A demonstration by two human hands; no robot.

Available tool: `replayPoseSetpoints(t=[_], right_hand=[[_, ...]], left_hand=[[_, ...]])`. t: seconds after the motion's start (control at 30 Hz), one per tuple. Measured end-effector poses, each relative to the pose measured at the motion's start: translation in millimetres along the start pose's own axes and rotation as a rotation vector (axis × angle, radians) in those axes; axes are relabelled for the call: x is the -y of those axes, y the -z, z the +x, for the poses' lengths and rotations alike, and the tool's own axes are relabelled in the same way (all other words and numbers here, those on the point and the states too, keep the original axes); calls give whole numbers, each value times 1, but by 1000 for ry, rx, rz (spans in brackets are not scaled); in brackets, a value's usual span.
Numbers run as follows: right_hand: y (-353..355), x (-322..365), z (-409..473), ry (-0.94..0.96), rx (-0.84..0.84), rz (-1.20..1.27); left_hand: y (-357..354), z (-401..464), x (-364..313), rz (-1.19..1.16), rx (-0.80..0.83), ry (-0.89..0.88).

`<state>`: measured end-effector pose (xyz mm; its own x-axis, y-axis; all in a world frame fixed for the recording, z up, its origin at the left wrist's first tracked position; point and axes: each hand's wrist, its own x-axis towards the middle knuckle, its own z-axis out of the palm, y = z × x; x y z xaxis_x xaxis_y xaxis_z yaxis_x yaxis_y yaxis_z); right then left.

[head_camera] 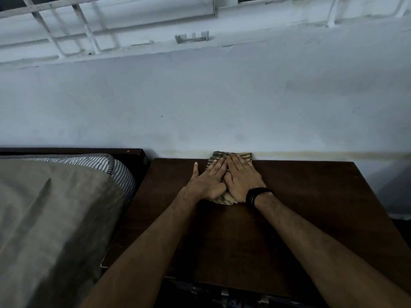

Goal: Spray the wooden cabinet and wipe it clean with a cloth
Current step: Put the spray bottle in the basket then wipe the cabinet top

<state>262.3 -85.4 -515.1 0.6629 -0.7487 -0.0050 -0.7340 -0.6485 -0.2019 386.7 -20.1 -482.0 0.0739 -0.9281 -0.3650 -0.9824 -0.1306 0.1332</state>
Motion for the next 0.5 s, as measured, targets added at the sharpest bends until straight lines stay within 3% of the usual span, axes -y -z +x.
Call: replayPoseSetpoints(t=[0.27, 0.5], right_hand=[[2, 16, 5, -59, 4, -23], [-4, 74, 33, 8, 24, 5]], left_hand=[[3, 2, 18, 45, -9, -37], [4, -13, 80, 48, -39, 18]])
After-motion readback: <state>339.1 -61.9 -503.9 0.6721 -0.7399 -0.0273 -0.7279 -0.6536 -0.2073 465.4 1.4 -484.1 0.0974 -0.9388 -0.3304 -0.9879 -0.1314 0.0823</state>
